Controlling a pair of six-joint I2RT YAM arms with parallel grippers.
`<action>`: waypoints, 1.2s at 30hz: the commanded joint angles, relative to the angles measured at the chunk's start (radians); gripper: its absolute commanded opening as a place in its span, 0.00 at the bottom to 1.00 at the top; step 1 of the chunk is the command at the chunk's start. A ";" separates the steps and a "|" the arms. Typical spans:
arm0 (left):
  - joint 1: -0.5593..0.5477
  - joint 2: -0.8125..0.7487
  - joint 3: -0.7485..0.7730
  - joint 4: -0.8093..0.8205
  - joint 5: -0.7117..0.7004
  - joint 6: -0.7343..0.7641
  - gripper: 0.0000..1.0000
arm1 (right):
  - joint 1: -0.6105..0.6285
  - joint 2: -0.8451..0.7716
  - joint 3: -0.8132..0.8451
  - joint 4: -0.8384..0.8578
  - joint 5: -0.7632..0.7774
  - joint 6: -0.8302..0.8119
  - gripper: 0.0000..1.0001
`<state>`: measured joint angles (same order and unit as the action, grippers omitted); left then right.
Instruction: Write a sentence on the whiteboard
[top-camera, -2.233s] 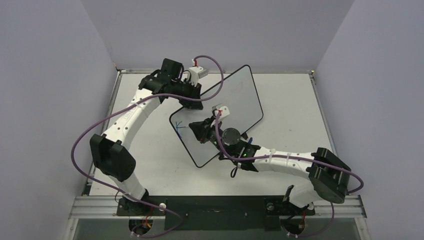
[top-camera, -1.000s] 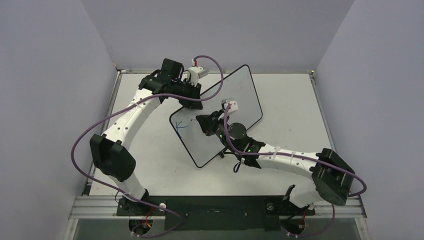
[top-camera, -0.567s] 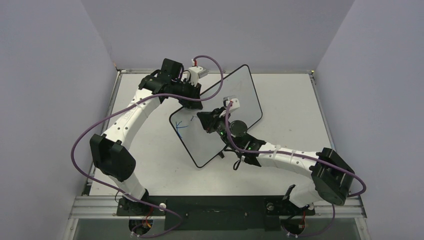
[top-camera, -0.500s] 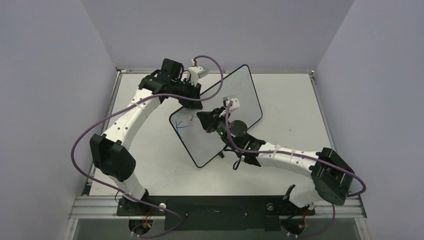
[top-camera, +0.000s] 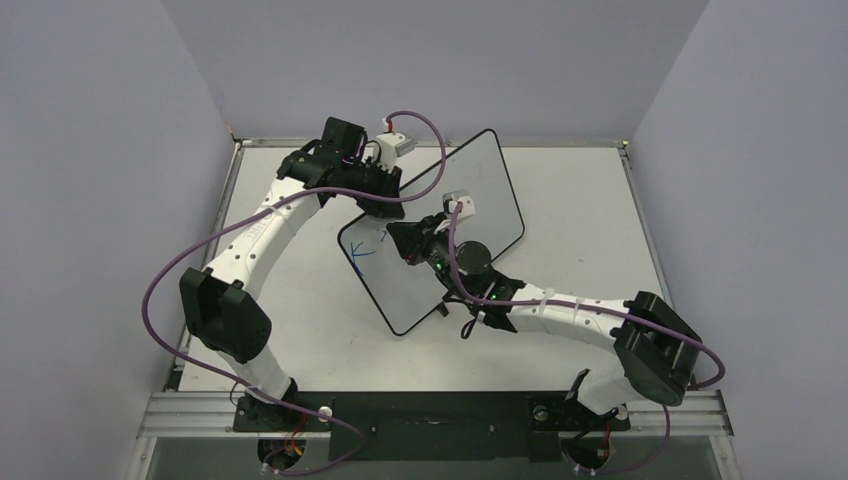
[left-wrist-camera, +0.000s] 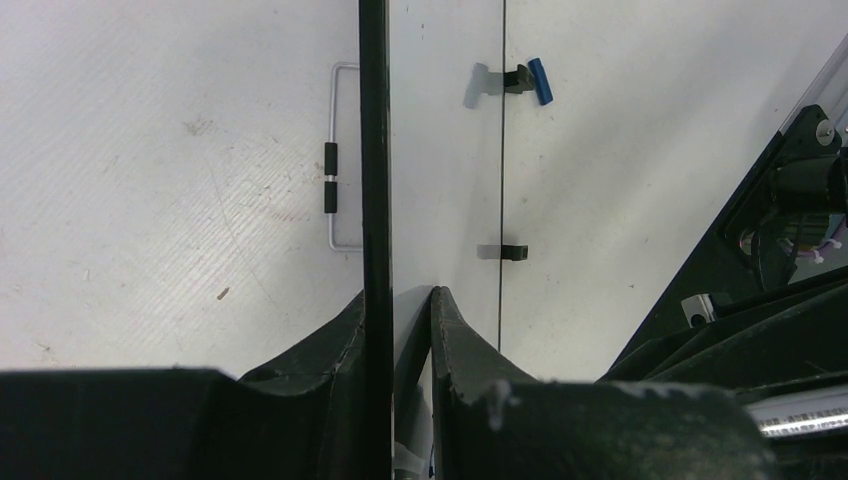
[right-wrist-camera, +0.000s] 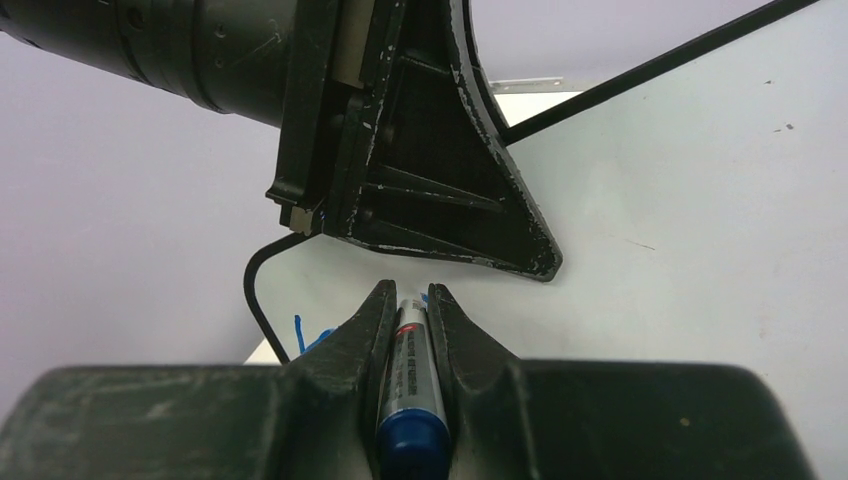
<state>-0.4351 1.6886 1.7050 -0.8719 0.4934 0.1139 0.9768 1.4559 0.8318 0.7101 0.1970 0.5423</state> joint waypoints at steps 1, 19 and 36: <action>-0.010 -0.010 -0.011 0.063 -0.136 0.133 0.00 | 0.011 0.034 -0.028 0.014 -0.014 0.024 0.00; -0.010 -0.021 -0.019 0.065 -0.146 0.133 0.00 | 0.005 -0.046 -0.152 -0.034 0.031 0.018 0.00; -0.011 -0.029 -0.028 0.068 -0.138 0.129 0.00 | -0.012 -0.159 -0.042 -0.123 0.067 -0.105 0.00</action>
<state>-0.4400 1.6741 1.6932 -0.8669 0.4854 0.1150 0.9691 1.3285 0.7261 0.5758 0.2478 0.4706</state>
